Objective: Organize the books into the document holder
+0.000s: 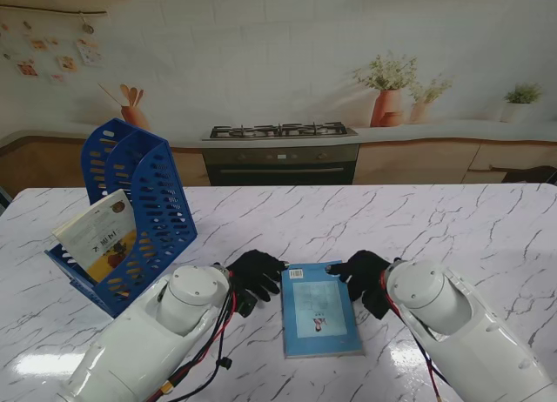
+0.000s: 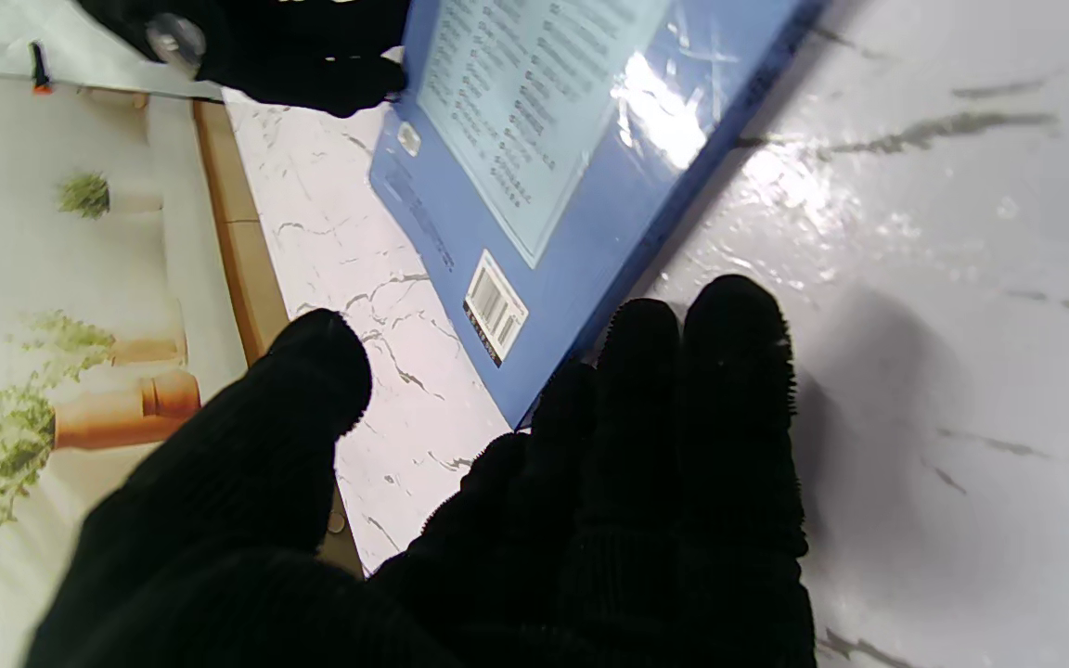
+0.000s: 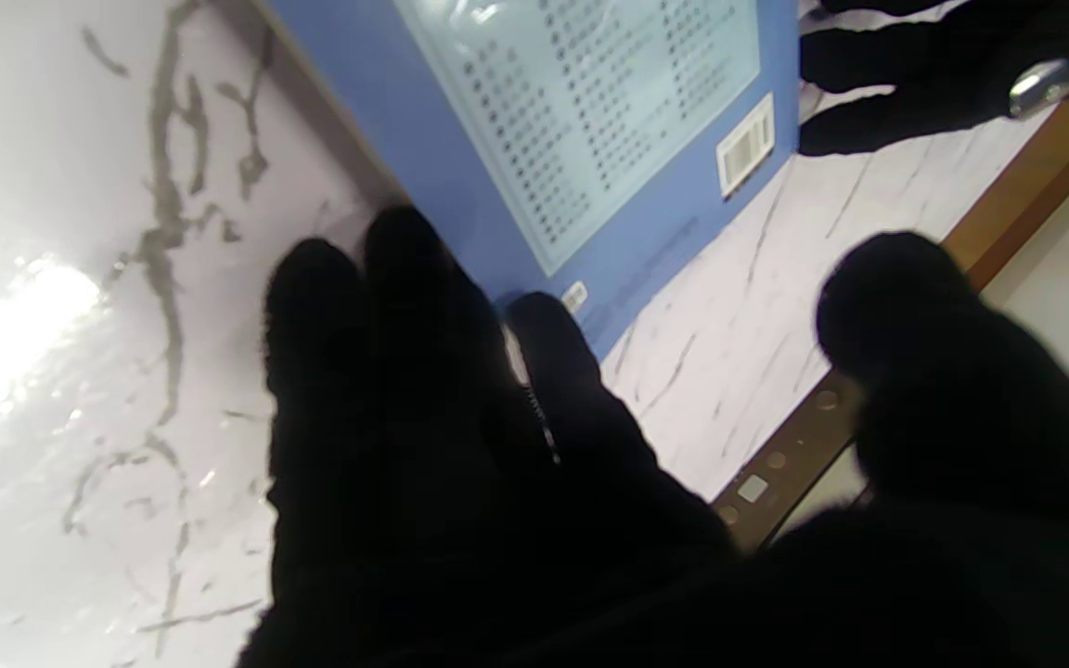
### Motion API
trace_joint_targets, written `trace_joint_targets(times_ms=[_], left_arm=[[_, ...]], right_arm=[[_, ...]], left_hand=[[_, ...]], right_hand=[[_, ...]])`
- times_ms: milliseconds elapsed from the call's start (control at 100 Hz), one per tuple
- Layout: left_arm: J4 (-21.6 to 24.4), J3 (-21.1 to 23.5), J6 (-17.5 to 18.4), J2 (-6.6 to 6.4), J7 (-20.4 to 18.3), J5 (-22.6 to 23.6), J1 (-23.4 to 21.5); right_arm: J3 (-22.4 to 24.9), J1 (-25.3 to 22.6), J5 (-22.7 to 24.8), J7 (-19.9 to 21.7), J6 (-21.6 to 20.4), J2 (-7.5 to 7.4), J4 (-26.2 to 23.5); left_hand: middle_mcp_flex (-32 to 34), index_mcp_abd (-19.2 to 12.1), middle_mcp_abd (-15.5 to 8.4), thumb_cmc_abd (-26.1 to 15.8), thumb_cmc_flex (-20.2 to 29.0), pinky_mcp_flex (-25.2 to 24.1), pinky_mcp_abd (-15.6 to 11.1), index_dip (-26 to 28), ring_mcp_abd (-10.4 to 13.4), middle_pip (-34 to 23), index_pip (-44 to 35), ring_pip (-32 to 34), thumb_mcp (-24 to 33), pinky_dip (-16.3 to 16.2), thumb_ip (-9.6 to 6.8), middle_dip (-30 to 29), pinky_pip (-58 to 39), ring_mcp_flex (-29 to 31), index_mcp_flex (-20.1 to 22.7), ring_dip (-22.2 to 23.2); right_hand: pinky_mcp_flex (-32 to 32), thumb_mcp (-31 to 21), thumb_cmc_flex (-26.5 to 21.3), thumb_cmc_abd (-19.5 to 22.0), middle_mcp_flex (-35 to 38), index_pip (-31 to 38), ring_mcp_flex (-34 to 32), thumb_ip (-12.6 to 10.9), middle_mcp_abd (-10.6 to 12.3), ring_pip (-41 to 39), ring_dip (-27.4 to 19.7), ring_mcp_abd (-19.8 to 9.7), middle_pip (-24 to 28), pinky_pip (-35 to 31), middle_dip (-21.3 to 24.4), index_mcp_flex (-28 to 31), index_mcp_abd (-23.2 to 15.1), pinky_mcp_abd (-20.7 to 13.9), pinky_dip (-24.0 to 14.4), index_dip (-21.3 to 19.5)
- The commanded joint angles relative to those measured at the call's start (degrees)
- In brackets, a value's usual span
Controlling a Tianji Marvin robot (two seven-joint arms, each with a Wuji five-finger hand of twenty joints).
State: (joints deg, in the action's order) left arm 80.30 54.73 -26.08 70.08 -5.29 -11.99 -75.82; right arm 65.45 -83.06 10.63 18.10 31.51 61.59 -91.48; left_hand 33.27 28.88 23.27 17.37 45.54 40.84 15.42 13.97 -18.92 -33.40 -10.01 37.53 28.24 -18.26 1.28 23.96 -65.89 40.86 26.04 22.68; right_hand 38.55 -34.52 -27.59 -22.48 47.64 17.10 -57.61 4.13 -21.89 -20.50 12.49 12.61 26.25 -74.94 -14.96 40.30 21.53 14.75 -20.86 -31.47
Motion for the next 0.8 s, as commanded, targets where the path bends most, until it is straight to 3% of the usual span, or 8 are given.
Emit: trace_joint_targets(times_ms=[0, 340, 500, 650, 710, 750, 780, 790], left_arm=[[-2.1, -0.2, 0.0, 1.08, -1.1, -2.8, -2.0], [-1.9, 1.5, 0.1, 2.16, 0.2, -8.9, -2.8], [-2.0, 1.0, 2.0, 1.61, -1.9, -9.0, -2.7], [-3.1, -1.2, 4.4, 1.27, -3.6, -7.6, -1.3], [-3.5, -2.1, 5.3, 1.33, -3.5, -6.6, -0.7], [-3.7, -2.6, 5.8, 1.41, -3.2, -6.0, -0.4], [-3.9, -2.8, 6.2, 1.54, -2.7, -5.7, -0.3], [-3.9, -2.9, 6.4, 1.59, -2.5, -5.6, -0.3]], right_arm=[[-1.4, -1.1, -0.9, 0.4, 0.0, 0.92, 1.7], [-2.9, -0.4, -2.3, -0.4, -0.9, 1.39, 2.9], [-2.9, -0.4, -2.8, -0.9, -1.7, 1.64, 3.1], [-2.8, -0.4, -3.4, -1.6, -3.0, 1.90, 3.2], [-2.6, -0.6, -3.6, -1.6, -3.5, 1.89, 3.1], [-2.4, -0.8, -3.6, -1.6, -3.7, 1.86, 2.9], [-2.3, -1.0, -3.5, -1.4, -3.9, 1.79, 2.7], [-2.2, -1.1, -3.5, -1.4, -4.0, 1.76, 2.6]], left_hand=[[-0.8, 6.8, 8.3, 2.6, -0.7, 1.7, 1.5, -0.6, -6.2, 5.9, 1.1, -3.5, 1.3, 0.7, 0.79, -3.4, 0.6, 0.0, 1.4, -0.7], [1.2, 6.0, 5.3, 4.2, -1.4, 2.4, 2.1, 1.3, -5.5, 4.0, 5.7, -0.1, 3.6, -1.5, 1.38, -2.3, -5.5, 4.9, 4.0, 0.6], [-2.4, -1.1, -2.4, 4.6, -0.2, -3.0, 2.5, 3.9, -3.3, 0.0, 5.5, 2.5, 2.8, -8.1, 1.34, 1.1, -11.8, 2.3, 2.1, 7.0], [-1.0, -5.4, -5.4, 6.5, 2.4, -3.1, 0.0, 8.6, -0.6, -3.7, 2.9, 7.1, 5.4, -11.1, 1.40, 7.2, -14.3, 4.6, 5.3, 13.0], [1.6, -8.8, -7.1, 7.6, 5.5, 0.3, -3.2, 15.0, 1.4, -6.3, -2.7, 10.5, 8.5, -10.2, 1.56, 10.4, -16.3, 8.0, 7.3, 15.6], [5.8, -11.4, -8.5, 10.2, 11.0, 3.0, -5.8, 23.4, 3.2, -4.7, -13.4, 12.9, 7.1, -8.3, 3.84, 18.3, -17.9, 10.3, 4.8, 17.3], [11.4, -14.6, -10.0, 11.5, 16.4, 4.9, -7.1, 31.7, 4.5, 0.1, -26.3, 14.5, 4.1, -6.9, 3.54, 24.6, -19.2, 12.3, 1.7, 18.4], [12.6, -15.5, -10.4, 11.7, 17.3, 5.6, -7.5, 31.5, 4.8, 0.7, -30.9, 15.0, 4.4, -6.3, 3.59, 25.6, -19.6, 12.9, 0.8, 18.7]], right_hand=[[1.1, -1.2, 0.5, -1.7, -1.6, -0.3, 1.1, -1.0, -1.6, 5.3, -2.5, 3.2, -4.5, -1.6, 1.6, 0.7, 1.9, 10.5, 0.5, 1.4], [1.2, -2.3, 0.3, -2.1, -1.5, -0.1, 1.0, -0.9, -1.4, 5.3, -2.5, 3.0, -4.4, -1.7, 1.6, 0.7, 1.7, 10.5, 0.8, 1.5], [1.0, -2.5, 0.4, -2.0, -1.7, -0.1, 1.2, -0.8, -1.1, 5.4, -2.6, 2.7, -4.4, -1.6, 1.6, 0.5, 1.5, 10.3, 1.0, 1.6], [0.8, -2.8, 0.2, -2.0, -1.7, 0.0, 1.1, -0.8, -0.7, 5.3, -2.5, 2.3, -4.3, -1.6, 1.6, 0.5, 0.9, 9.9, 1.1, 1.6], [0.5, -2.8, 0.1, -1.9, -1.8, 0.1, 1.2, -0.8, -0.2, 5.3, -2.5, 2.2, -4.3, -1.5, 1.6, 0.4, 0.5, 9.6, 1.2, 1.5], [0.2, -2.8, 0.1, -1.8, -1.8, 0.1, 1.3, -0.8, 0.0, 5.3, -2.5, 2.0, -4.3, -1.5, 1.6, 0.3, 0.2, 9.4, 1.2, 1.5], [-0.2, -2.7, 0.2, -1.7, -1.9, 0.2, 1.6, -0.8, 0.6, 5.4, -2.5, 1.7, -4.4, -1.4, 1.6, 0.2, -0.5, 9.2, 1.2, 1.5], [-0.4, -2.7, 0.2, -1.6, -2.0, 0.2, 1.7, -0.8, 0.8, 5.4, -2.5, 1.6, -4.5, -1.4, 1.6, 0.2, -0.6, 9.0, 1.2, 1.5]])
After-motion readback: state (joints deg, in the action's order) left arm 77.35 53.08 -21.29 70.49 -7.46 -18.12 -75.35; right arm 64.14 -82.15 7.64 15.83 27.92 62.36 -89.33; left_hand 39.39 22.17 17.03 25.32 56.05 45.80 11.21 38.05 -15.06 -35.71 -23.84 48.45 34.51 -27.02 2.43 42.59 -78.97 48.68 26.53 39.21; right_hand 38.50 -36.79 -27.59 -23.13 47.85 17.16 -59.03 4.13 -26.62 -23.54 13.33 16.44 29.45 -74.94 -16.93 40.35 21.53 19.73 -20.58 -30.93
